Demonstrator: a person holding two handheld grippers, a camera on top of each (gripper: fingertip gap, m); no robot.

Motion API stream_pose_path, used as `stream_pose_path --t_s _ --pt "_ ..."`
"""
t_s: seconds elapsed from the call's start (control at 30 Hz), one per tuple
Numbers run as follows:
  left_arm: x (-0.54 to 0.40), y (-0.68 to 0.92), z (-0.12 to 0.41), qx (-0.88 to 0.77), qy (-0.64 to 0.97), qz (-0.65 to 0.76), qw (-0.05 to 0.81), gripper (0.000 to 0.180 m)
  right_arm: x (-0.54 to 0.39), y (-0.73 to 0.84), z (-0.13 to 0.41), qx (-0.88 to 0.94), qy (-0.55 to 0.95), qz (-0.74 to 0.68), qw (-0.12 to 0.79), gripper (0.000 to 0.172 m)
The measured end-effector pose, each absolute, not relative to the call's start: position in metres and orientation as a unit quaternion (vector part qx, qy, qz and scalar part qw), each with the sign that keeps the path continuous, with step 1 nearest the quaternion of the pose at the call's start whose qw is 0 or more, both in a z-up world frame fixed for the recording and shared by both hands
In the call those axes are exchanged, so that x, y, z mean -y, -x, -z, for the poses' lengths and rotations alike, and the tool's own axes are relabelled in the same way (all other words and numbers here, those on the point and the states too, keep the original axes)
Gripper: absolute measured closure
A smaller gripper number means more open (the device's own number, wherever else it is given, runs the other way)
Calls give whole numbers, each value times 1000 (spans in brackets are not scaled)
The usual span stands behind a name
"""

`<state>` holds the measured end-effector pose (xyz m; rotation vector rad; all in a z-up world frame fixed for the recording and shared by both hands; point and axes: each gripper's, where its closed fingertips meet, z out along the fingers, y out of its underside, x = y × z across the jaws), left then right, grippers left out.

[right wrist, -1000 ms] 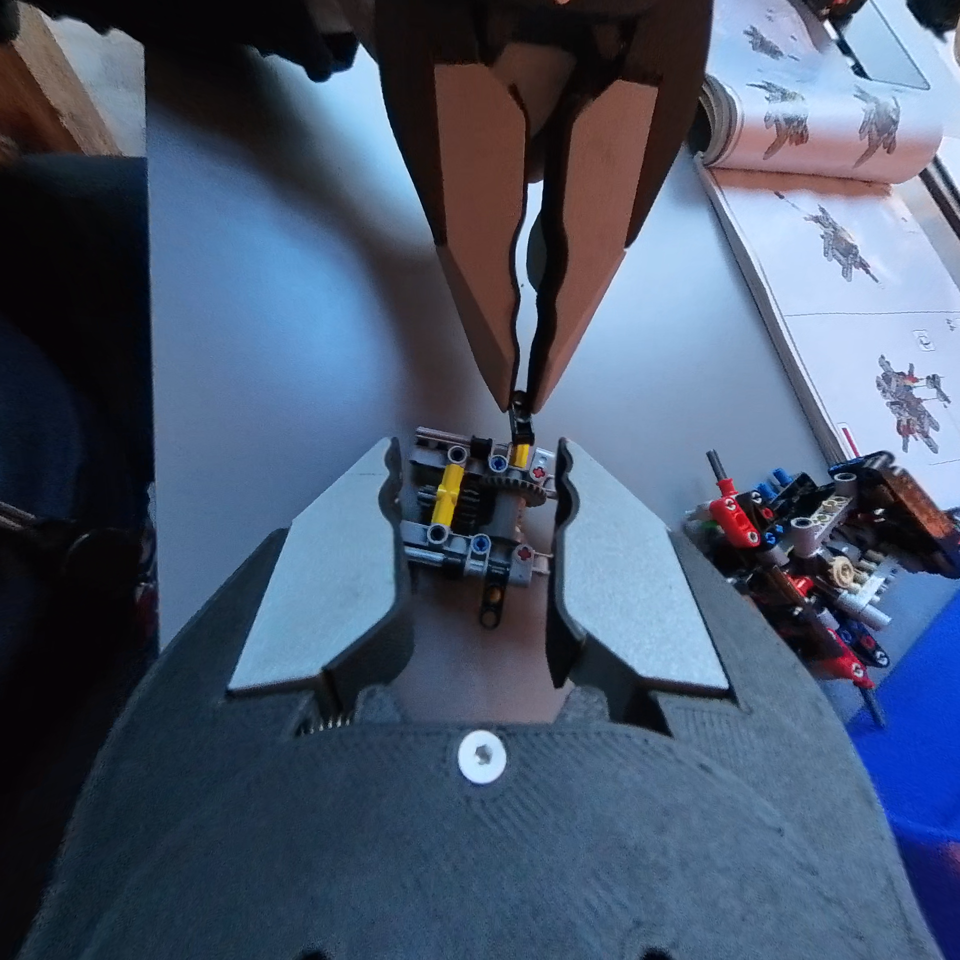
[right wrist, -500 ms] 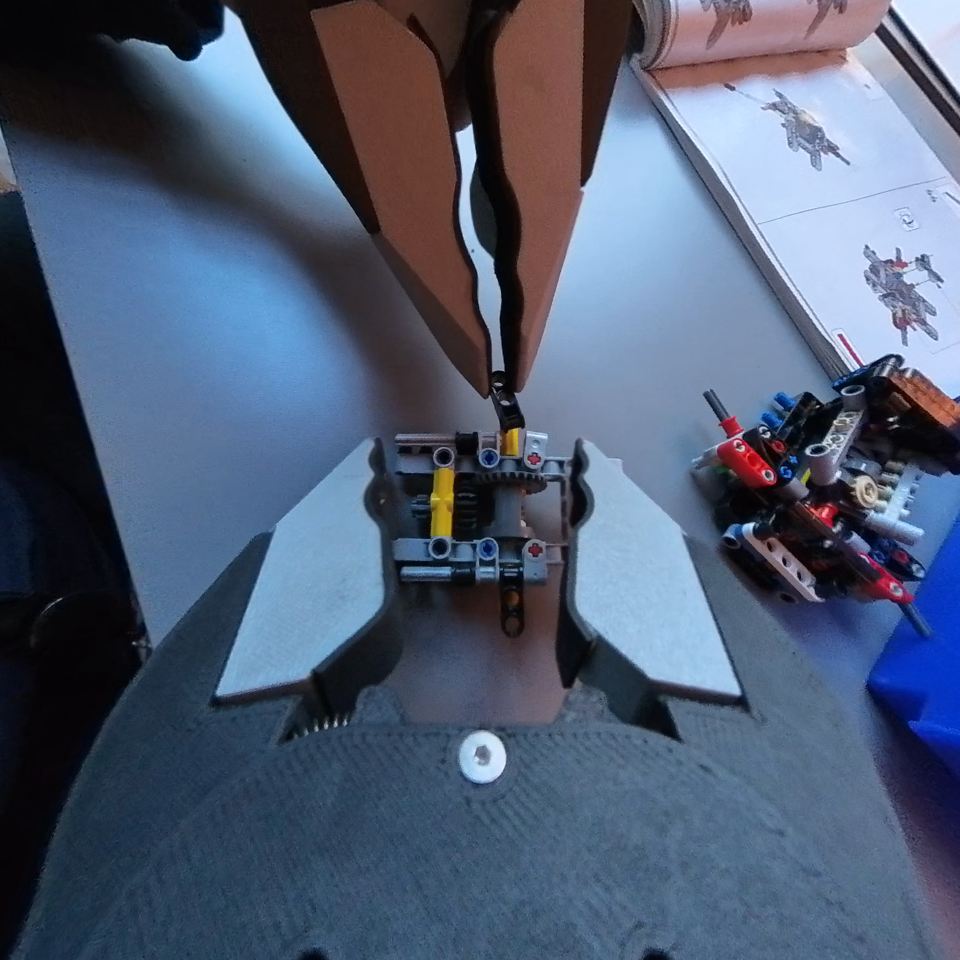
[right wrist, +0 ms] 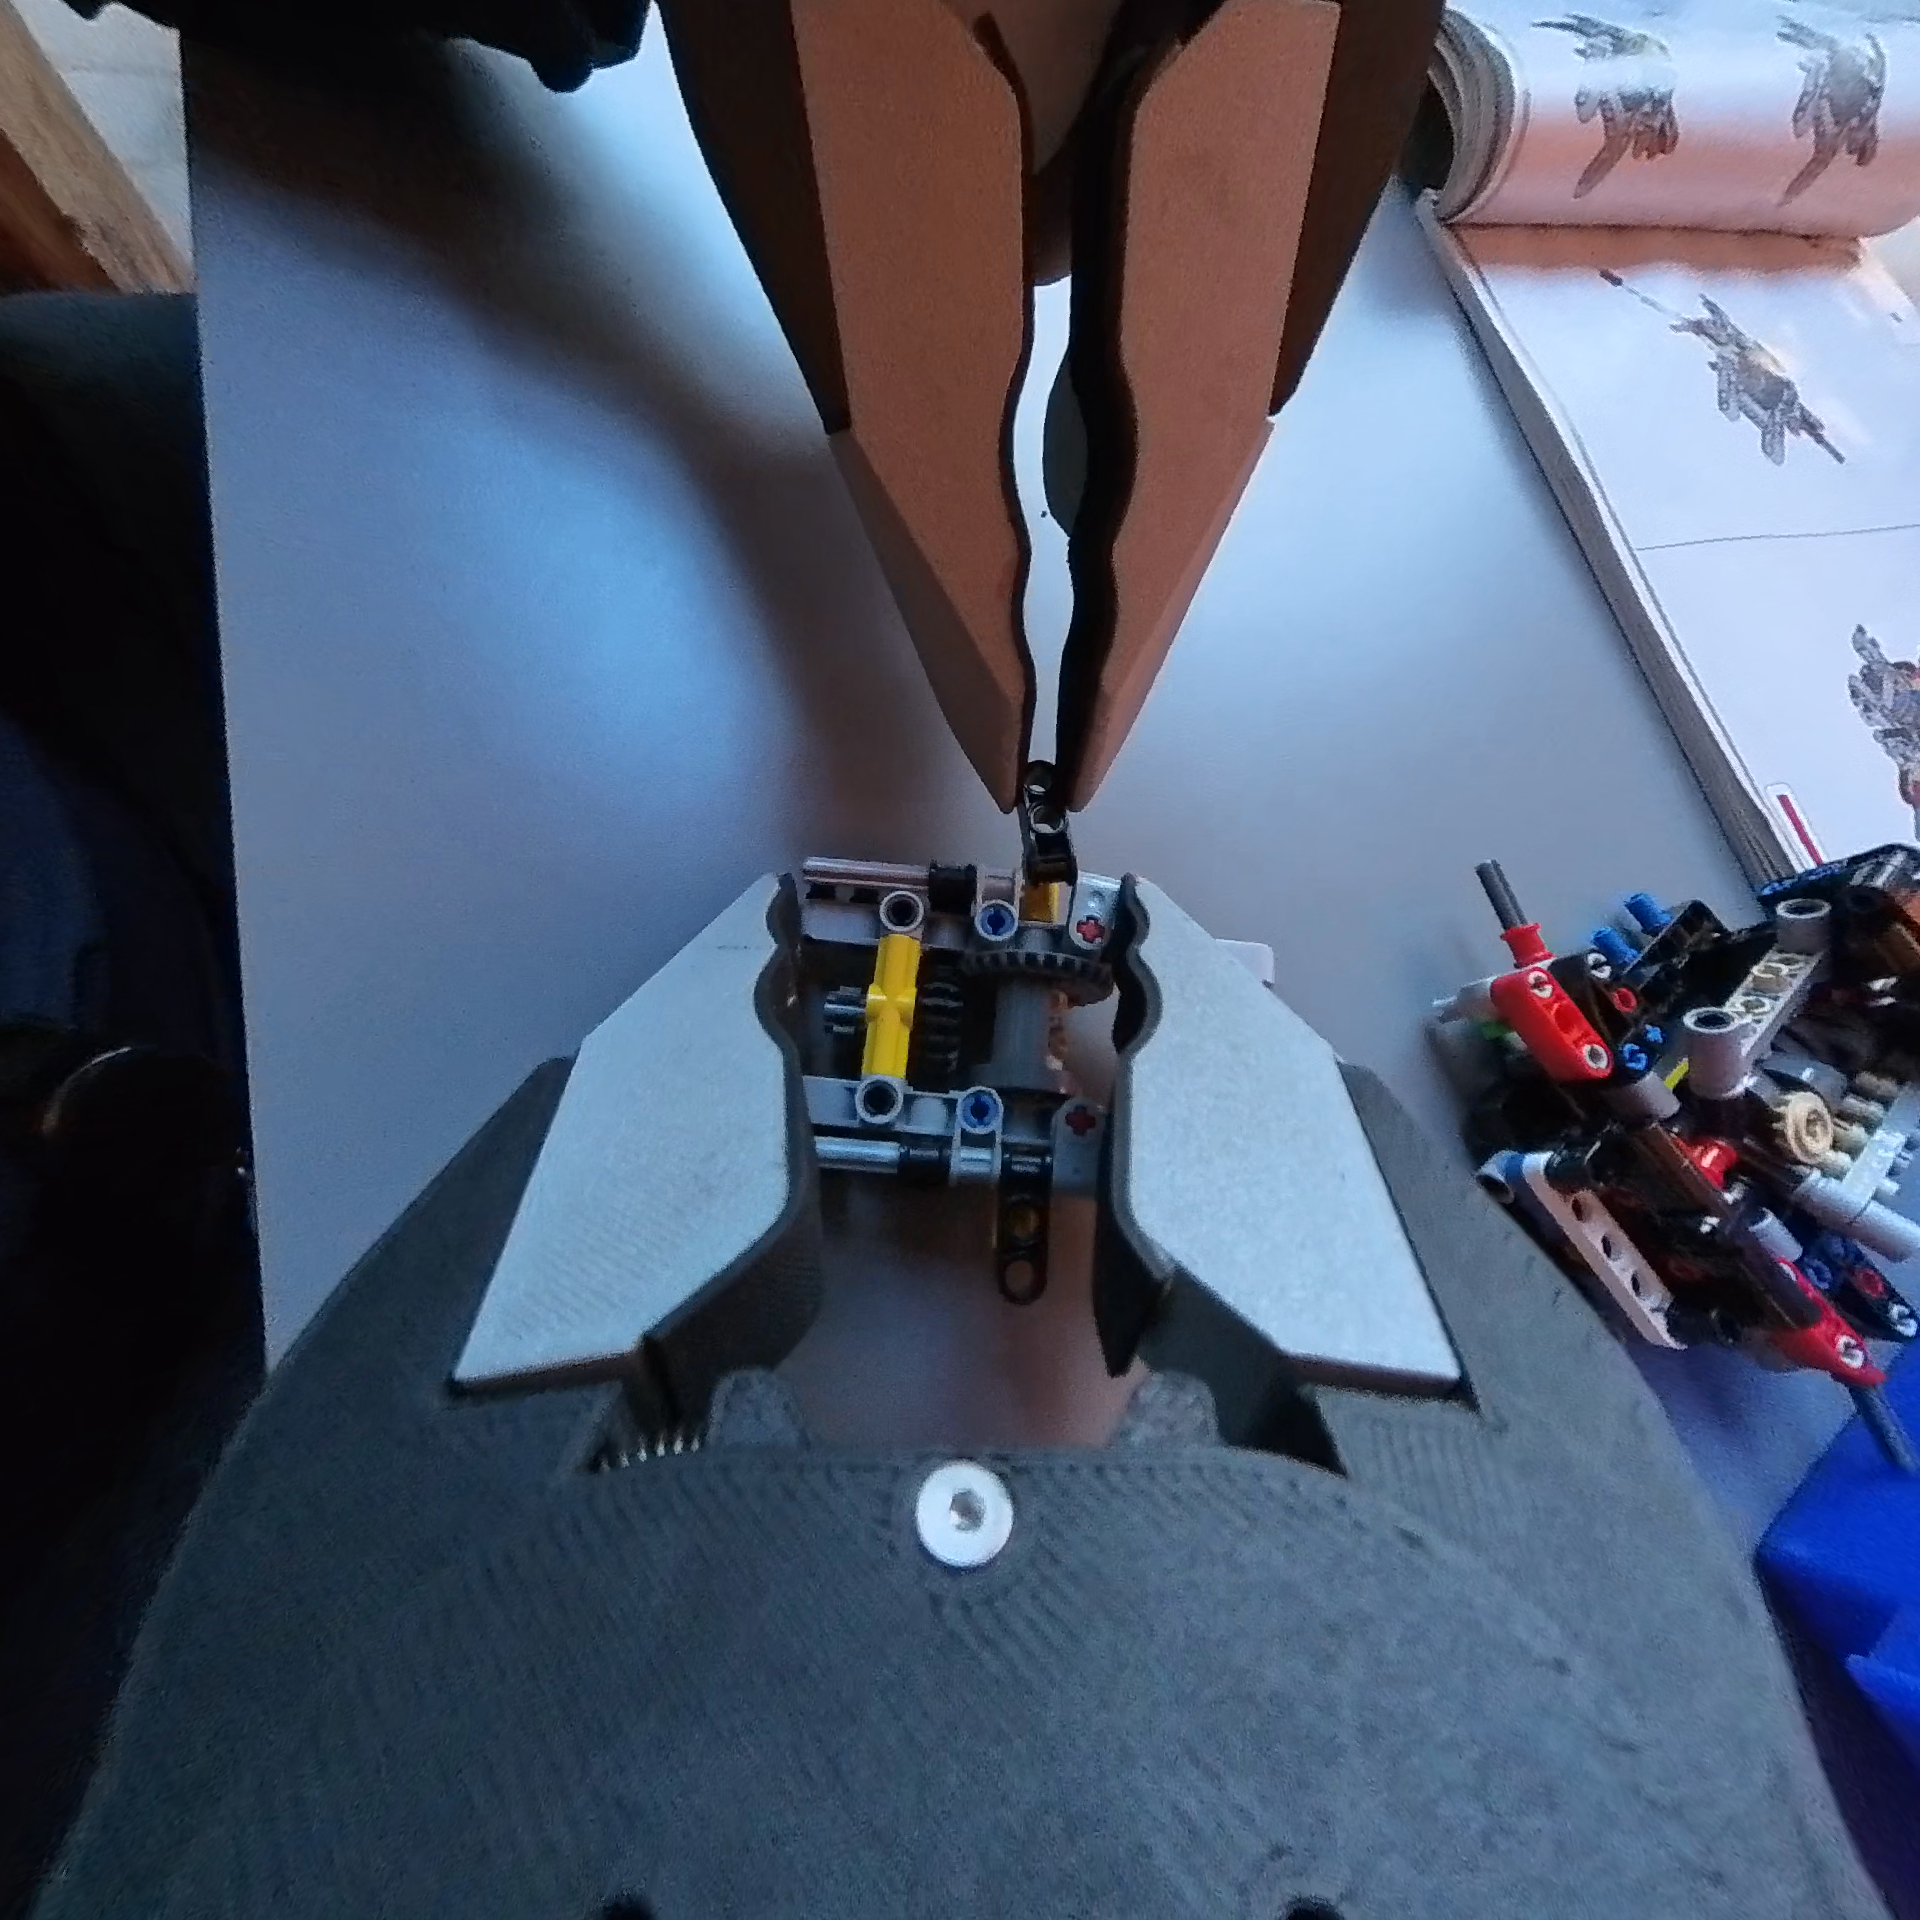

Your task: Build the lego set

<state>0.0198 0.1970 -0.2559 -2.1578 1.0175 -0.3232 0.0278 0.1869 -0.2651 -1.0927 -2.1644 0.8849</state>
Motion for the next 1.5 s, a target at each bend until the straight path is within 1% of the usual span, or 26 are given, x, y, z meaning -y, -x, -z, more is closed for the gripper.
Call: stream_pose_path --t_s 0.63,0.97,1.5 --pt "-196 -26 255 -402 832 126 362 176 -184 -33 265 824 363 -332 280 114" --pt "-197 -27 254 -394 832 133 366 175 -184 -33 265 821 369 -353 255 114" --pt "-196 -26 252 -397 829 127 373 175 -184 -33 264 821 367 -365 240 115"
